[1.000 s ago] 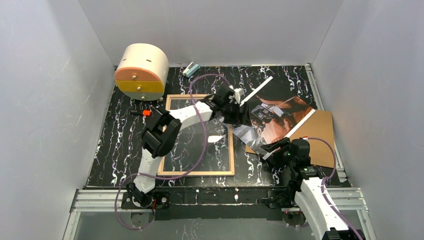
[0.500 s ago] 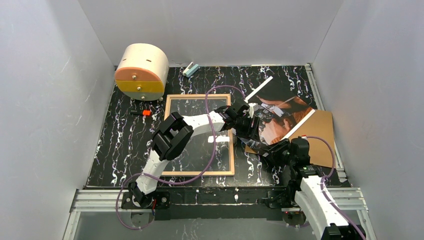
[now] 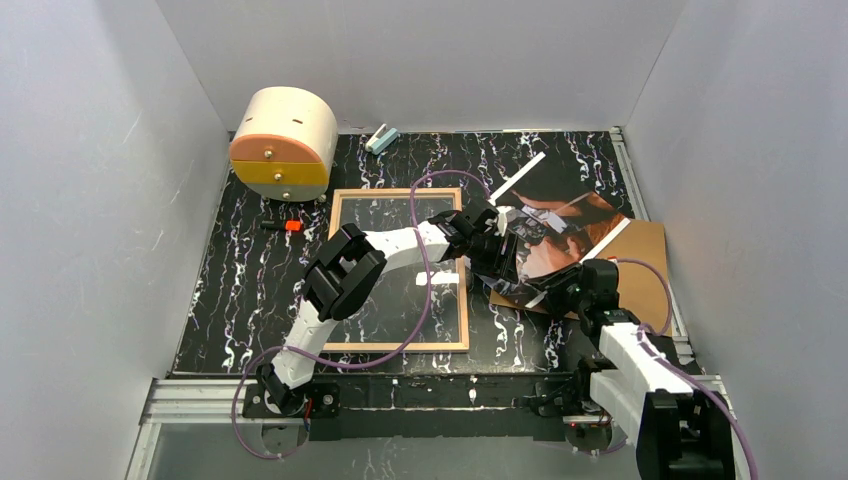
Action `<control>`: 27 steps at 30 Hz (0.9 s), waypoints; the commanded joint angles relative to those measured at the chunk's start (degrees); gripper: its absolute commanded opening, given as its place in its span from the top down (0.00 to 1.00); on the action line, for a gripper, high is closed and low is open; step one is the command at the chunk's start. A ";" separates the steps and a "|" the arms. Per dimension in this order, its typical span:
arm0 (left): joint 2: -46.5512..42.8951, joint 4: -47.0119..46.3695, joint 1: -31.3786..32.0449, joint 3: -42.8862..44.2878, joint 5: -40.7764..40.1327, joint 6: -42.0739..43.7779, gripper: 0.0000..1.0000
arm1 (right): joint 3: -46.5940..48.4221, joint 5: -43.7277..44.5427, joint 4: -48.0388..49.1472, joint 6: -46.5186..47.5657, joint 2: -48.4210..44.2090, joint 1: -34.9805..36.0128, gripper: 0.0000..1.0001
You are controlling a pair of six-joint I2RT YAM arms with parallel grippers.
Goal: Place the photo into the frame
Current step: Pick up the photo at the center of the board.
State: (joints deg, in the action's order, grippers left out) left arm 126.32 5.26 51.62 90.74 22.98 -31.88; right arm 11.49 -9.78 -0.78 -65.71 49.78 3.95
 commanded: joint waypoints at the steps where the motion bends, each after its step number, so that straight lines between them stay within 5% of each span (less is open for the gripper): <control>1: 1.95 6.48 0.11 1.09 -1.38 2.20 0.45 | 5.35 1.65 4.59 4.00 4.51 -2.21 0.55; 13: -10.24 4.79 -0.29 1.72 -6.07 11.34 0.37 | 18.46 9.46 -10.82 12.45 6.88 -3.15 0.99; 20: -17.08 4.52 -0.28 1.44 -7.71 18.69 0.29 | 30.85 13.25 -26.34 12.47 8.87 -3.11 0.99; 27: -27.40 -4.82 -0.28 -10.85 -7.13 31.44 0.25 | 44.49 14.81 -41.94 6.63 10.70 -3.11 0.99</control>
State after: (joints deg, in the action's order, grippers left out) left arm 105.93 5.21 51.44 86.06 16.47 -9.82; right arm 48.10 1.89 -31.83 -55.46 59.64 1.10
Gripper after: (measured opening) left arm 0.731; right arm 0.031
